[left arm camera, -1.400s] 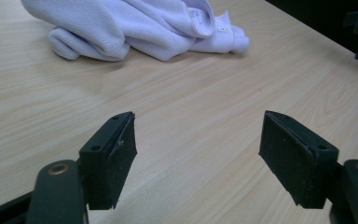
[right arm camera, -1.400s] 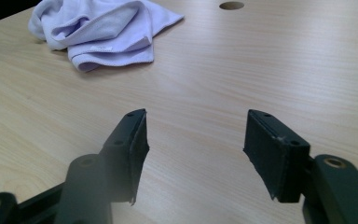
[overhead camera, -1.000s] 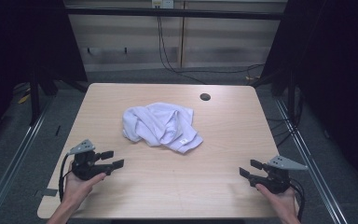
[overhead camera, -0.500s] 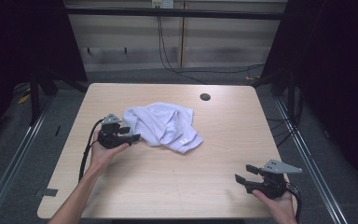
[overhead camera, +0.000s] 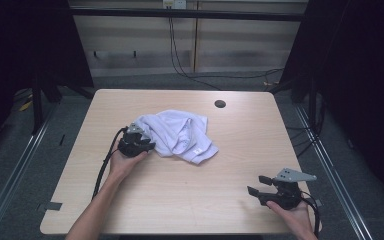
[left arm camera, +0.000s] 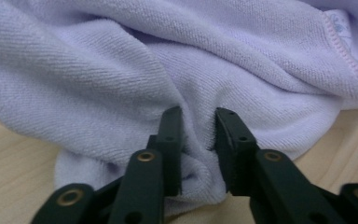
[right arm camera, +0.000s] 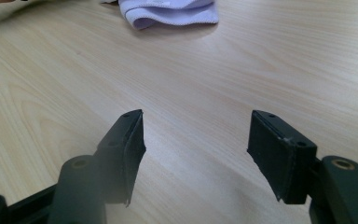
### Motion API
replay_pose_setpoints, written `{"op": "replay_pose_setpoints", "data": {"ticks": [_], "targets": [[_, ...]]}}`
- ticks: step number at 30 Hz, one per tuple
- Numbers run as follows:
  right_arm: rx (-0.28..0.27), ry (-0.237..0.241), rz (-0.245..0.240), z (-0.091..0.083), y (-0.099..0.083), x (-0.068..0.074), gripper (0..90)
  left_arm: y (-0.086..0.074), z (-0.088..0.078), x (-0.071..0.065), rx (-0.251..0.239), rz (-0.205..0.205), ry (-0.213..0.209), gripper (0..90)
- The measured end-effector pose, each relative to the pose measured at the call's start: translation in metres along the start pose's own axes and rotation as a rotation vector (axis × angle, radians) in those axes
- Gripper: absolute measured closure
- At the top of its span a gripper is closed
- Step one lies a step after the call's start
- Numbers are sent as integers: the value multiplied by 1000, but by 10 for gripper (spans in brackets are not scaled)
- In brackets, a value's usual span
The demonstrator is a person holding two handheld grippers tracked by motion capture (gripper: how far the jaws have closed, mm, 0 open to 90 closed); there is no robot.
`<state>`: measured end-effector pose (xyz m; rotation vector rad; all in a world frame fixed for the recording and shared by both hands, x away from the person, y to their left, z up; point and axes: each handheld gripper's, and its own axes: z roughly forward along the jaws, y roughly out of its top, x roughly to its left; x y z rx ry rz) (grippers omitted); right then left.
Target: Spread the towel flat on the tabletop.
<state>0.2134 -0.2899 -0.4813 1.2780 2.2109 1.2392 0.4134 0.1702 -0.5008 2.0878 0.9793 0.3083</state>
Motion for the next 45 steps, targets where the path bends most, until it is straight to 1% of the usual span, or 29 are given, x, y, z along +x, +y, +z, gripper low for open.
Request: {"op": "replay_pose_setpoints", "data": {"ticks": [2, 4, 5, 6, 10, 16, 17, 19, 20, 21, 22, 23, 24, 26, 27, 28, 30, 31, 32, 33, 34, 35, 36, 38, 41, 42, 43, 44, 45], "targets": [[8, 2, -6, 2, 0, 0, 363, -1, -1, 0, 12, 18, 2, 784], [10, 2, -5, 2, 0, 0, 363, -2, -1, -1, 10, 13, 1, 803], [4, 3, -4, 2, 1, 0, 363, -6, -4, -3, 4, -11, -38, 806], [1, 3, -2, 2, 1, 0, 363, -7, -5, -4, 2, -19, -52, 806], [-3, 6, 8, 3, 3, -1, 363, -15, -15, -18, 33, 21, -119, 807], [-13, 16, 2, 7, 9, 3, 361, -29, -32, -47, 65, 79, -178, 809], [-16, 18, -4, 8, 10, 3, 361, -33, -36, -55, 72, 81, -195, 809], [-15, 30, -6, 12, 13, 6, 361, -41, -42, -71, 75, 114, -232, 810], [-14, 35, -12, 13, 14, 8, 362, -44, -45, -78, 77, 116, -246, 810], [-14, 35, -12, 13, 14, 8, 362, -44, -45, -78, 77, 116, -246, 809], [-10, 40, -27, 16, 16, 12, 363, -48, -50, -91, 94, 119, -275, 808], [-9, 44, -28, 18, 18, 13, 365, -48, -50, -91, 94, 119, -275, 807], [-10, 49, -30, 19, 19, 15, 368, -51, -53, -101, 108, 135, -302, 803], [-15, 55, -32, 21, 22, 17, 374, -54, -57, -112, 125, 131, -343, 794], [-15, 55, -32, 21, 22, 17, 374, -54, -57, -112, 125, 131, -343, 786], [-14, 67, -35, 24, 25, 21, 376, -57, -61, -122, 137, 139, -369, 772], [-12, 73, -34, 26, 26, 22, 379, -57, -63, -124, 147, 146, -383, 731], [-2, 85, -43, 31, 27, 25, 389, -57, -71, -131, 151, 174, -412, 697], [2, 92, -47, 33, 29, 27, 394, -57, -74, -132, 140, 179, -424, 668], [4, 96, -52, 34, 30, 28, 398, -56, -79, -132, 126, 178, -448, 653], [6, 103, -57, 36, 31, 30, 403, -52, -85, -133, 104, 196, -452, 635], [3, 107, -64, 38, 34, 32, 409, -48, -89, -133, 85, 223, -444, 625], [-1, 113, -65, 39, 37, 34, 416, -43, -92, -132, 66, 232, -442, 622], [-10, 131, -65, 45, 43, 37, 433, -27, -92, -127, 29, 222, -433, 616], [4, 153, -79, 60, 53, 42, 458, 0, -84, -116, -51, 196, -404, 619], [11, 161, -85, 65, 57, 43, 467, 9, -79, -113, -58, 206, -378, 617], [17, 164, -92, 71, 60, 44, 477, 9, -79, -113, -58, 206, -378, 606], [23, 170, -90, 76, 62, 45, 487, 22, -65, -105, -61, 201, -349, 603], [26, 176, -90, 80, 64, 45, 491, 28, -54, -99, -48, 180, -339, 595]]}}
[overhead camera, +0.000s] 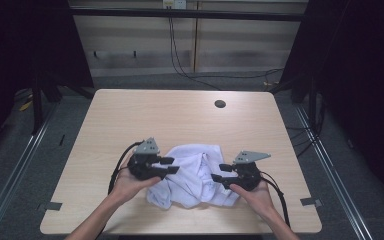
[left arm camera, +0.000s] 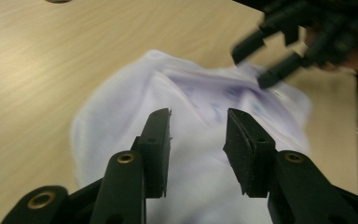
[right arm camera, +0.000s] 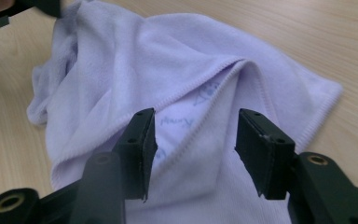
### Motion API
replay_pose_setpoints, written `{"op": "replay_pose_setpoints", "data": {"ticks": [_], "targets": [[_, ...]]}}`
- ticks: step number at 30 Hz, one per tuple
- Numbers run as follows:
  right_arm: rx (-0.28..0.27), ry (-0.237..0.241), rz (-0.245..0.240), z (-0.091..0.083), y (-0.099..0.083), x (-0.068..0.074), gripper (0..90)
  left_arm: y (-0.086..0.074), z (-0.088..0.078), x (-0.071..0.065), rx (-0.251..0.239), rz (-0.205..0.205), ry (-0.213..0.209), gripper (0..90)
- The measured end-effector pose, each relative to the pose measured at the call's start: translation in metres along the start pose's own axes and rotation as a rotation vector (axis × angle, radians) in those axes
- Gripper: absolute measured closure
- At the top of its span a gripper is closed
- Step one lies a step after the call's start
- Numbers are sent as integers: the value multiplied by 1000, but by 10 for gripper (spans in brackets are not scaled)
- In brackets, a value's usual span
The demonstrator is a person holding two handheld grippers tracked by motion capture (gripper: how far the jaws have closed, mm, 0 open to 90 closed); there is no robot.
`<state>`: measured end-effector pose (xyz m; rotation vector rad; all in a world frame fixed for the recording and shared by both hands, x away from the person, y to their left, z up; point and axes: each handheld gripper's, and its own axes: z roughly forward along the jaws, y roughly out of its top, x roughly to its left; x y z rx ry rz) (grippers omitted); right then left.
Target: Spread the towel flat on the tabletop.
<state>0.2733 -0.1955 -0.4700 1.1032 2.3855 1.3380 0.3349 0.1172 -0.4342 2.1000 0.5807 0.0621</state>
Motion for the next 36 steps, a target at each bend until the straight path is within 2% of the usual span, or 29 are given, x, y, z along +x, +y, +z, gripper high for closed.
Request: {"op": "replay_pose_setpoints", "data": {"ticks": [2, 4, 5, 7, 8, 9, 12, 13, 14, 16, 17, 18, 20, 23, 25, 26, 28, 30, 32, 36], "targets": [[18, -1, -4, 11, 3, -1, 495, 0, 14, 16, 26, -39, -11, 556], [39, -2, -16, 18, 3, -1, 493, -8, 25, 26, 54, -63, 8, 522], [53, -9, -17, 21, 1, -1, 488, -13, 30, 29, 63, -79, -12, 500], [74, -6, -21, 24, -3, -2, 476, -23, 35, 30, 76, -90, -36, 484], [76, -5, -20, 25, -5, -3, 471, -26, 37, 29, 101, -76, -46, 479], [81, -7, -16, 26, -6, -3, 470, -27, 37, 28, 113, -65, -51, 477], [99, -6, -21, 30, -8, -4, 481, -28, 37, 27, 107, -75, -71, 463], [106, -3, -20, 32, -9, -4, 502, -31, 40, 24, 124, -65, -94, 463], [112, 0, -26, 33, -10, -3, 515, -32, 41, 22, 138, -54, -97, 464], [117, -3, -32, 34, -10, -1, 592, -33, 43, 18, 153, -32, -134, 486], [117, -3, -32, 34, -10, -1, 592, -33, 43, 18, 153, -32, -134, 586], [123, -3, -36, 36, -10, 0, 652, -32, 43, 16, 168, -8, -113, 586], [122, -9, -42, 36, -10, 1, 753, -31, 42, 13, 173, 12, -95, 711], [129, -24, -47, 33, -7, 3, 827, -29, 34, 13, 129, -12, -107, 768], [126, -23, -31, 30, -6, 1, 841, -27, 25, 18, 75, -41, -130, 775], [114, -27, -19, 27, -6, -1, 846, -26, 21, 19, 45, -58, -141, 775], [97, -42, -5, 21, -4, -6, 848, -24, 14, 20, 21, -60, -125, 779], [65, -53, 22, 13, -1, -11, 849, -23, 8, 23, -13, -81, -137, 780], [38, -77, 44, 4, 2, -16, 849, -23, 0, 26, -56, -108, -126, 780], [-19, -106, 87, -14, 7, -27, 850, -19, -16, 28, -128, -124, -121, 780]]}}
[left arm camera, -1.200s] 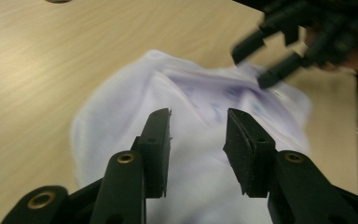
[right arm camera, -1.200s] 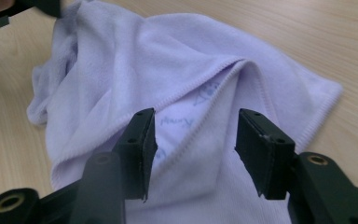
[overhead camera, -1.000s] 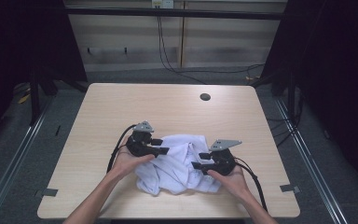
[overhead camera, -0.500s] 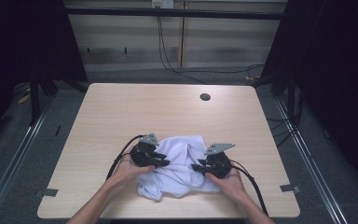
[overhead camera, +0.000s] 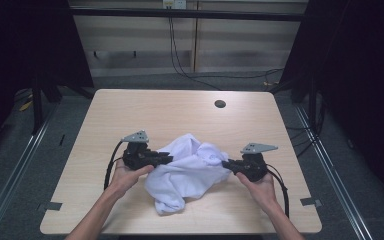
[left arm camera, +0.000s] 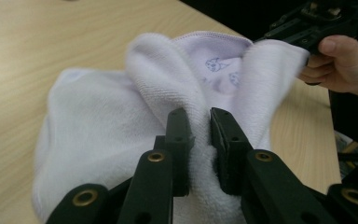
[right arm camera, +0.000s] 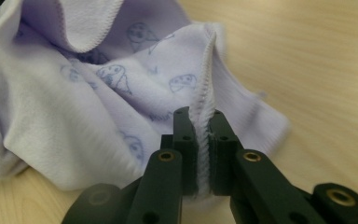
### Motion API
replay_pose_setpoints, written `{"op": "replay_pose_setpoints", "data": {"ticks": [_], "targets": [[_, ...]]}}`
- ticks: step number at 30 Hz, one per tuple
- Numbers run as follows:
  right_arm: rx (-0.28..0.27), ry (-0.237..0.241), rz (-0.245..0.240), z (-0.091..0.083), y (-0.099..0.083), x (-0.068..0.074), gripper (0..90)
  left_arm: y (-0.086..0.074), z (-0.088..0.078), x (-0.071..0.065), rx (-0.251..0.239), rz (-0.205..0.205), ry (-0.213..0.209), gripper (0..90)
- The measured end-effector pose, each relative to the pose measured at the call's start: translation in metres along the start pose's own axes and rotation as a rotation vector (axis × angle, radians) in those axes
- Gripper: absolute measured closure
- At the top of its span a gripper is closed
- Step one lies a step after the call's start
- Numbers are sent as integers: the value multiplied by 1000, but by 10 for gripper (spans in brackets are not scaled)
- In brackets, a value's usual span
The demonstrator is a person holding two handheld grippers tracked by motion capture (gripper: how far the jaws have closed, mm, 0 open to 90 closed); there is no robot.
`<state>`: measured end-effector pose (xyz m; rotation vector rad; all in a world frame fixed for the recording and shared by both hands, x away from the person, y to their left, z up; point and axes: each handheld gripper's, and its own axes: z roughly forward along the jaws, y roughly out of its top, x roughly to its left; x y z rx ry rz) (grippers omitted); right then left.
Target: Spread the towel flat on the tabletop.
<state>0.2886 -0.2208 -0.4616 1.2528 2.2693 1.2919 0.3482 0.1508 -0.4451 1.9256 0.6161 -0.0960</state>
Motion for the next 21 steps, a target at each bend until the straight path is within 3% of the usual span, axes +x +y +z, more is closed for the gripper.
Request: {"op": "replay_pose_setpoints", "data": {"ticks": [9, 13, 17, 21], "targets": [[-79, -36, 10, -26, 20, -6, 850, 15, -21, -15, -118, 22, 3, 780], [-124, -40, 7, -38, 31, -4, 850, 22, -26, -22, -136, 43, 19, 779], [-209, -28, 10, -51, 56, -3, 850, 42, -35, -25, -185, 63, 71, 772], [-293, -39, -3, -63, 96, -3, 851, 72, -49, -26, -243, 83, 135, 773]]}}
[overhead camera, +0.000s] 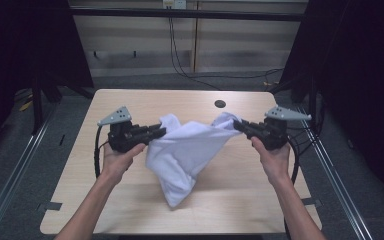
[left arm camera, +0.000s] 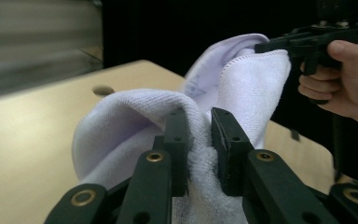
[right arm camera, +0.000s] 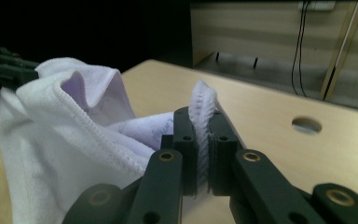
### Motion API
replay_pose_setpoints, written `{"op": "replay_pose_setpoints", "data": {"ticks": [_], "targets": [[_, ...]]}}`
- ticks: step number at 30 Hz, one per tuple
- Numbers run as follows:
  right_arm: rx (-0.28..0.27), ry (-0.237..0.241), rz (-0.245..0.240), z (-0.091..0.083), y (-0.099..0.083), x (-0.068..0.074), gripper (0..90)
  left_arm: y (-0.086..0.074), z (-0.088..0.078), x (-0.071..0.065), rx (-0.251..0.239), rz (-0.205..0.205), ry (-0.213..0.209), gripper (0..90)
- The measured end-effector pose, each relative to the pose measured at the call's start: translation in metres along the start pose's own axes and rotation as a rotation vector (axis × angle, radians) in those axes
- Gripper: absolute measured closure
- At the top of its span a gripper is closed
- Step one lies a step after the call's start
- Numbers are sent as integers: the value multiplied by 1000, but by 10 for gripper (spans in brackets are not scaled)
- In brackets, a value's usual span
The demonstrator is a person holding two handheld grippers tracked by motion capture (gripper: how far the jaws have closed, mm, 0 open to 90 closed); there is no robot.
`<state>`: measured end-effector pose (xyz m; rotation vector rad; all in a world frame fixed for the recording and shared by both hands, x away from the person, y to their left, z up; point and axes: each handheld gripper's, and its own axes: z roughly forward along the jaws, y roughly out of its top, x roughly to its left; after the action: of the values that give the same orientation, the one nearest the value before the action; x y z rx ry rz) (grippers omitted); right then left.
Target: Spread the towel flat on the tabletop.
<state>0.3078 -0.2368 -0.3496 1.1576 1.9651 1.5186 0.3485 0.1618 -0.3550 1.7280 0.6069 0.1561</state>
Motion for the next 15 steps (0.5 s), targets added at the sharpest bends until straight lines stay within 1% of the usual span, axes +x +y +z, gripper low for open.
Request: {"op": "replay_pose_setpoints", "data": {"ticks": [1, 2, 3, 4, 5, 6, 7, 8, 10, 11, 12, 13, 14, 15], "targets": [[-17, 1, 1, 1, 12, 0, 852, 8, -1, 2, -12, 5, 17, 774], [-35, -2, 2, 2, 22, -1, 851, 13, -2, 3, -23, 5, 29, 774], [-48, -5, 4, 3, 28, -1, 852, 21, -4, 5, -28, 15, 45, 774], [-64, -1, 11, 4, 38, -1, 852, 28, -6, 7, -40, 18, 54, 774], [-75, -6, 7, 6, 46, -1, 852, 33, -7, 9, -48, 19, 61, 775], [-83, -11, 1, 7, 53, 0, 852, 43, -9, 12, -54, 32, 88, 775], [-87, -13, -1, 11, 64, 0, 852, 48, -9, 14, -56, 40, 96, 775], [-89, -17, -7, 13, 70, -1, 852, 57, -10, 17, -59, 55, 119, 775], [-88, -31, -25, 20, 90, -3, 852, 72, -12, 21, -86, 70, 134, 773], [-103, -33, -32, 22, 99, -4, 853, 77, -13, 22, -99, 74, 141, 772], [-129, -32, -42, 25, 116, -7, 854, 84, -14, 21, -118, 82, 152, 772], [-129, -32, -42, 25, 116, -7, 854, 88, -14, 20, -126, 87, 151, 772], [-148, -32, -40, 25, 120, -7, 854, 91, -15, 15, -130, 106, 162, 773], [-172, -25, -49, 23, 127, -7, 855, 90, -16, 10, -131, 121, 153, 775]]}}
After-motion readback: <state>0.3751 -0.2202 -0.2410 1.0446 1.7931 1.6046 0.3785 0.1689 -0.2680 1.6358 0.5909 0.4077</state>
